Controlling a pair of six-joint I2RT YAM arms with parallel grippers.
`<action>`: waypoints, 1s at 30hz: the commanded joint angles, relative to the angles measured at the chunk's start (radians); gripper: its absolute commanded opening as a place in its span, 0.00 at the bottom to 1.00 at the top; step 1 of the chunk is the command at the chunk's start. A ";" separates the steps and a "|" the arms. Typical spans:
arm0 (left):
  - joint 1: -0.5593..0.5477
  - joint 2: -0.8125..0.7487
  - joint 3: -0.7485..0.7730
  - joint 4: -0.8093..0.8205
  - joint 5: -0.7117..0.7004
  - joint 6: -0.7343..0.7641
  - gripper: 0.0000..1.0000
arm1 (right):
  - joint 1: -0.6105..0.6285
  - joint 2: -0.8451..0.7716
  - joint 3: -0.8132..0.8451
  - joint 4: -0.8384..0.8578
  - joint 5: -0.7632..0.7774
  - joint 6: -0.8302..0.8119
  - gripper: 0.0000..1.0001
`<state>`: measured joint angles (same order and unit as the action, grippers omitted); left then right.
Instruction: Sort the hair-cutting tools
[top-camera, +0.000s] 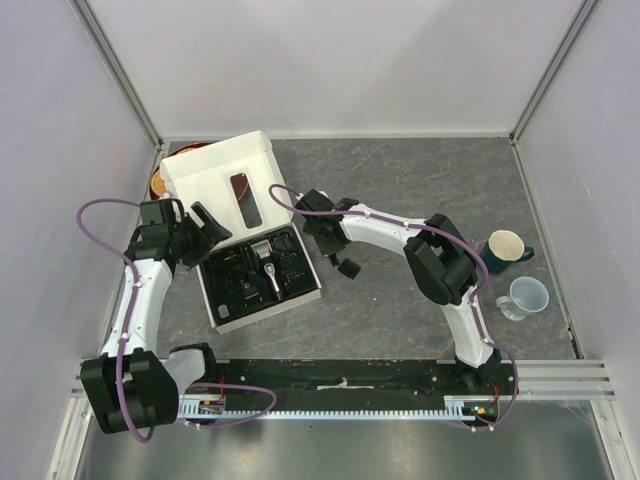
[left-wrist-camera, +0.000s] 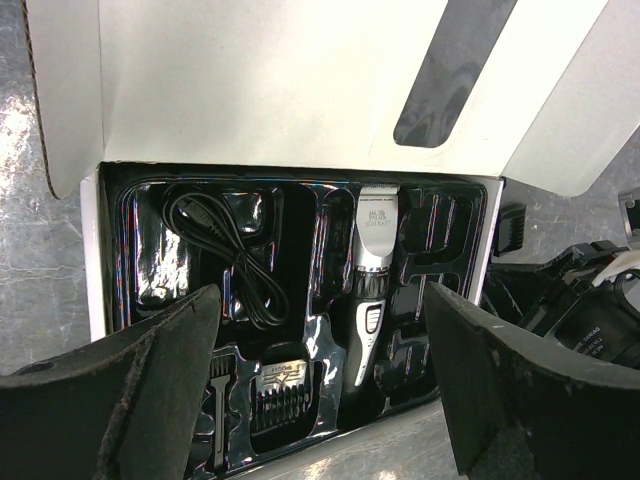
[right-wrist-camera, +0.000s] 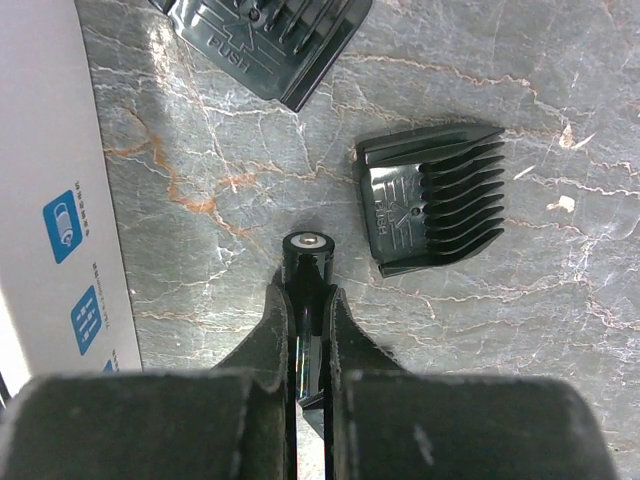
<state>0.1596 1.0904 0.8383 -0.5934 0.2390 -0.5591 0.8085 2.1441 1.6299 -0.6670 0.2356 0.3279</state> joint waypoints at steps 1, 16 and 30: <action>-0.002 -0.011 0.004 0.033 0.023 0.036 0.89 | -0.003 -0.041 0.030 0.020 0.021 0.005 0.00; -0.002 -0.032 -0.005 0.032 0.025 0.038 0.89 | 0.047 -0.400 -0.139 0.384 -0.122 0.148 0.00; -0.002 -0.041 -0.027 0.047 0.068 0.028 0.88 | 0.224 -0.210 -0.097 0.780 -0.101 0.191 0.00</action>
<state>0.1596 1.0687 0.8139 -0.5716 0.2848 -0.5587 1.0180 1.8751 1.4841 -0.0448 0.1272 0.4942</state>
